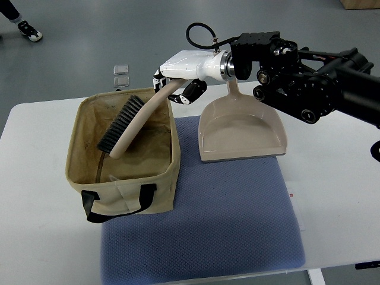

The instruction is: Put pink broom in yellow bag with right hand

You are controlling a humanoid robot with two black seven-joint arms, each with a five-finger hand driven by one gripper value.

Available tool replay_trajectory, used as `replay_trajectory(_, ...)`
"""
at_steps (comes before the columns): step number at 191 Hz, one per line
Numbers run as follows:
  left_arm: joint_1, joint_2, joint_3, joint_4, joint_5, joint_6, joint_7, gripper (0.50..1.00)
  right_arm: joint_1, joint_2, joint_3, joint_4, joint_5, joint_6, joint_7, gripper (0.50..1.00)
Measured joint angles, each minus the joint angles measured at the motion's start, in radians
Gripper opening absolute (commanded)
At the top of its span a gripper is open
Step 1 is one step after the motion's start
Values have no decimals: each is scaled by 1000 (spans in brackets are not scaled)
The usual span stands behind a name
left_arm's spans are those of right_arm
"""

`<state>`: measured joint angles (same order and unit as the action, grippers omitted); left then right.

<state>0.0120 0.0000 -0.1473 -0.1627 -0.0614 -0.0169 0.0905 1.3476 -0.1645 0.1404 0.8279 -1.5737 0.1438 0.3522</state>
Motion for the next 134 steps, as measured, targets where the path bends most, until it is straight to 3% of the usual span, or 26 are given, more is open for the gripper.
replay_trajectory(21,0,0,0,0,0,0,0,1000,-1,0,0,2,0,-2,1,558)
replay_trajectory(38,0,0,0,0,0,0,0,1000,-2,-2,1,4,1,-3,2,690)
replay_trajectory(63,0,0,0,0,0,0,0,1000,-3,-6,3,7,7,-4,5,789)
replay_trajectory(134,0,0,0,0,0,0,0,1000,-3,-24,20,14,22,-4,11,852)
